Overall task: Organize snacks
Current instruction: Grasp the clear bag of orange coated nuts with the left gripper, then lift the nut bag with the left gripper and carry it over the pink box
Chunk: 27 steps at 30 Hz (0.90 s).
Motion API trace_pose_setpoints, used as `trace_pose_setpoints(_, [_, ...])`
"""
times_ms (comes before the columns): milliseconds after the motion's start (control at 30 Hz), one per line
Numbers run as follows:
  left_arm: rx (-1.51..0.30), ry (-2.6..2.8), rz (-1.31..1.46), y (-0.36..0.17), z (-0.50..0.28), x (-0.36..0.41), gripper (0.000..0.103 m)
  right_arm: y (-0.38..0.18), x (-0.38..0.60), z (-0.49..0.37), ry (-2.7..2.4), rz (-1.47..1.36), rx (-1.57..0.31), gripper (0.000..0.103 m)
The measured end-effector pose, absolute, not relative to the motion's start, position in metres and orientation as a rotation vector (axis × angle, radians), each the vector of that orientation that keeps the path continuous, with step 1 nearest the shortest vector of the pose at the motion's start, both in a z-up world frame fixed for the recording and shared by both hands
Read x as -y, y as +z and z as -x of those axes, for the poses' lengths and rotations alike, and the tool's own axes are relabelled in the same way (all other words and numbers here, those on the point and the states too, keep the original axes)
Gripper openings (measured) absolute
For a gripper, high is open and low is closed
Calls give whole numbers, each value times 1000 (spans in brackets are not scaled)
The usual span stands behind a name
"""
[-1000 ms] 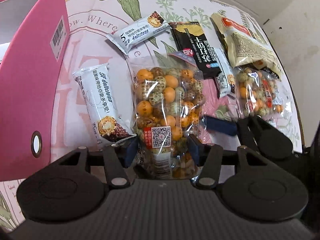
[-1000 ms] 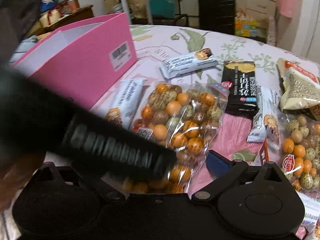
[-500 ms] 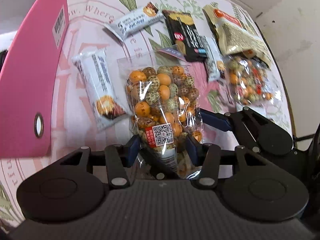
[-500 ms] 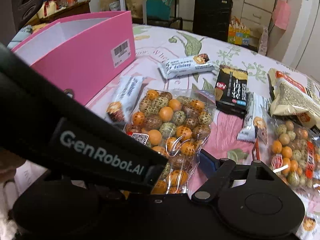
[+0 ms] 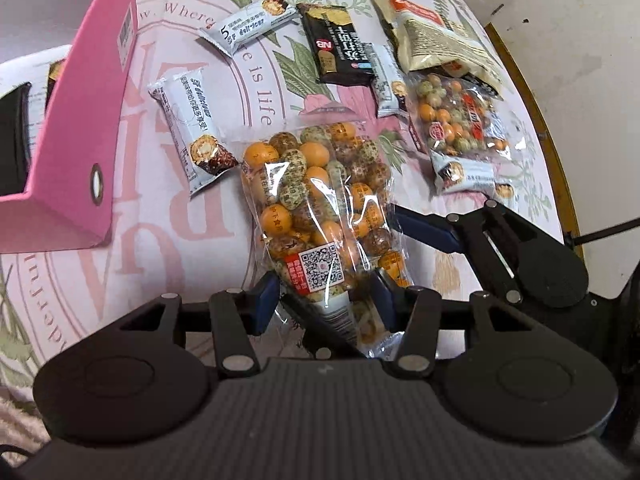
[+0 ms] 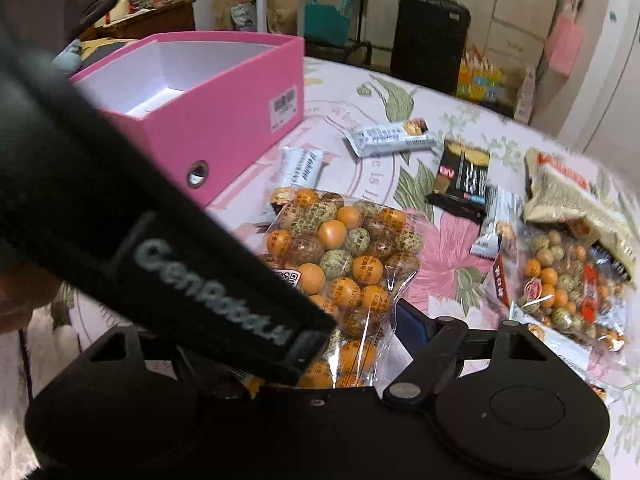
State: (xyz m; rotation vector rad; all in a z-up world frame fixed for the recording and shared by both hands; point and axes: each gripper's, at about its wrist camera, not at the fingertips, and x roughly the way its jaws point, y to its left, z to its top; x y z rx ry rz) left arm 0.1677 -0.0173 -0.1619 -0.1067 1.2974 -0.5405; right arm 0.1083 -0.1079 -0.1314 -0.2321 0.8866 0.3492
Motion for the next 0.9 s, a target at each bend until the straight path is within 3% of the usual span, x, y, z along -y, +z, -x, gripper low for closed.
trace_pose_setpoints(333, [-1250,-553,89,-135,-135,0,48,-109,95,-73,350,267,-804,83])
trace_pose_setpoints(633, [-1297,-539,117,-105,-107,-32,48,-76,64,-45,354,281,-861,82])
trace_pose_setpoints(900, [-1156,-444,132,-49,-118,-80,48,-35,25,-59,424,346,-729,81])
